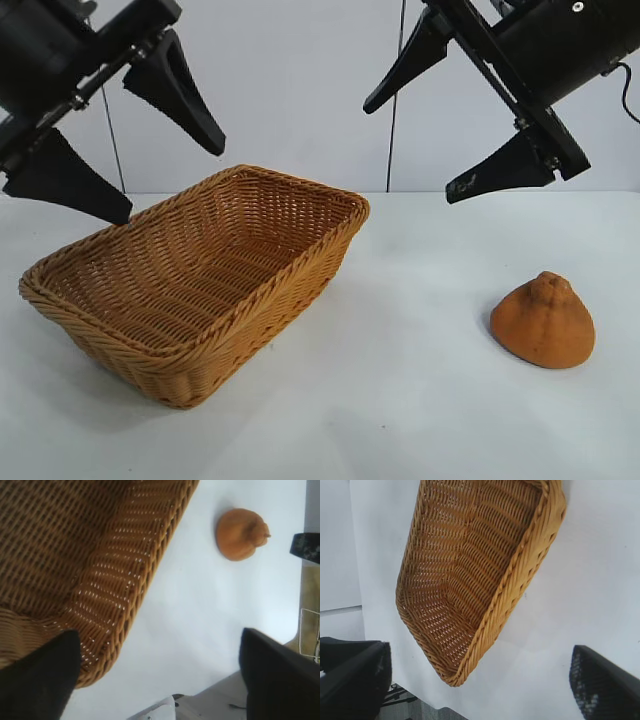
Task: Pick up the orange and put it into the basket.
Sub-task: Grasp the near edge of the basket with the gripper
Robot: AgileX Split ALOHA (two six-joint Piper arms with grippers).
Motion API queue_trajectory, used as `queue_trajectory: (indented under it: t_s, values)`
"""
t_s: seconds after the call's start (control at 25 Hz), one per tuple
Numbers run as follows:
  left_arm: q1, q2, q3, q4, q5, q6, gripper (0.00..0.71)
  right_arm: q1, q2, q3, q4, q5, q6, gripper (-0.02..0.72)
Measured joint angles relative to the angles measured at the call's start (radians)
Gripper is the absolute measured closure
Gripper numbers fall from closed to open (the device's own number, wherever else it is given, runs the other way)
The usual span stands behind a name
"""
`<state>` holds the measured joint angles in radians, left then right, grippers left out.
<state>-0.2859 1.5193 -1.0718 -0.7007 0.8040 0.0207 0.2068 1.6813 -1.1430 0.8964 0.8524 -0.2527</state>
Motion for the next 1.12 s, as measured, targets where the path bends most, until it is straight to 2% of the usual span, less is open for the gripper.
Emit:
queue_trajectory:
  t_s: [0.16, 0.28, 0.48, 0.64, 0.8, 1.12]
  values:
    - [-0.004, -0.094, 0.0, 0.132, 0.025, -0.242, 0.098, 0.0, 0.0, 0.0, -0.001, 0.0, 0.0, 0.042]
    - [-0.028, -0.143, 0.0, 0.268, 0.024, -0.476, 0.098, 0.0, 0.0, 0.0, -0.001, 0.0, 0.0, 0.042]
    - [-0.074, -0.154, 0.0, 0.51, 0.024, -0.847, 0.098, 0.0, 0.0, 0.0, -0.002, 0.0, 0.0, 0.042]
    - [-0.079, -0.15, 0.0, 0.632, 0.024, -1.077, 0.098, 0.0, 0.0, 0.0, -0.002, 0.0, 0.0, 0.042]
    - [-0.079, -0.1, 0.0, 0.654, 0.026, -1.145, 0.098, 0.0, 0.0, 0.0, -0.003, 0.0, 0.0, 0.042]
    - [-0.079, 0.052, 0.0, 0.628, 0.024, -1.149, 0.098, 0.0, 0.0, 0.0, -0.004, -0.001, 0.0, 0.042]
